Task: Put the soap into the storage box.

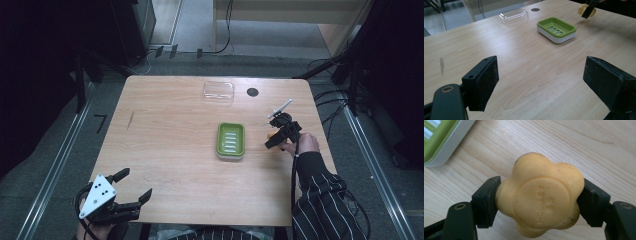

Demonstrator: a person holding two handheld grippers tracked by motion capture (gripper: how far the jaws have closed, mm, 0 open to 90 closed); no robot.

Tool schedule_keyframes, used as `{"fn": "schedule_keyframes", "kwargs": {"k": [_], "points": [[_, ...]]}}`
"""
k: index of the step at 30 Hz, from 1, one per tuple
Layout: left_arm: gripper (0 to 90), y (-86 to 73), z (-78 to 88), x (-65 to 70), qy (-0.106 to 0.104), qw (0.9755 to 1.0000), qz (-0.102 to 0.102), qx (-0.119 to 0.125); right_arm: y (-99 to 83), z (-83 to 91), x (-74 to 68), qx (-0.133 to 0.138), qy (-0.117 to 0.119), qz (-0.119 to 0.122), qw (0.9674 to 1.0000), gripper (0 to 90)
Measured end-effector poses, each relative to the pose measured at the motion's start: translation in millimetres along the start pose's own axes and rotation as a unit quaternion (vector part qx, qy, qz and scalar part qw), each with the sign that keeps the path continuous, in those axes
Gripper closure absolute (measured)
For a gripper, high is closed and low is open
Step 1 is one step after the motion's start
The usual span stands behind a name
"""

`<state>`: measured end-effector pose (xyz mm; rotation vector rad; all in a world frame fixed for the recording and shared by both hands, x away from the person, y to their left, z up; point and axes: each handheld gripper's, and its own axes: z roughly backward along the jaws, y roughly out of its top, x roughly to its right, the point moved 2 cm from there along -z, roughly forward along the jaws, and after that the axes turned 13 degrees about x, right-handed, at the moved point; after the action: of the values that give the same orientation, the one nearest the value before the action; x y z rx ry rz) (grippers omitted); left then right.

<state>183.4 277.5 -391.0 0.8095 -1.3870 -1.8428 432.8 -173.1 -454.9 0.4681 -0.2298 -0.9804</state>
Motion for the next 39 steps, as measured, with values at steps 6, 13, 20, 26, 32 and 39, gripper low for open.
{"fn": "schedule_keyframes", "kwargs": {"k": [6,13,20,26,32,39], "points": [[13.6,-0.3,1.5,0.2,0.003,1.0000,0.001,-0.001,3.6,0.6,-4.8,0.007,0.003,0.007,0.9999,28.0],[13.6,-0.9,4.4,0.1,0.007,1.0000,0.002,-0.001,8.0,0.4,-10.6,0.008,0.006,0.012,0.9999,27.9],[13.6,-1.7,7.9,0.0,0.012,0.9999,0.002,-0.001,14.3,-0.2,-17.5,0.014,0.008,0.024,0.9996,28.0],[13.6,-2.6,12.0,0.2,0.019,0.9998,0.003,-0.002,19.6,-0.3,-22.0,0.020,0.009,0.033,0.9992,28.0],[13.6,-3.5,15.3,0.3,0.026,0.9997,0.004,-0.001,26.8,0.8,-28.7,0.032,0.015,0.042,0.9985,28.0],[13.6,-4.3,19.3,0.5,0.032,0.9995,0.006,-0.002,36.4,2.1,-40.6,0.048,0.025,0.056,0.9970,27.9]]}}
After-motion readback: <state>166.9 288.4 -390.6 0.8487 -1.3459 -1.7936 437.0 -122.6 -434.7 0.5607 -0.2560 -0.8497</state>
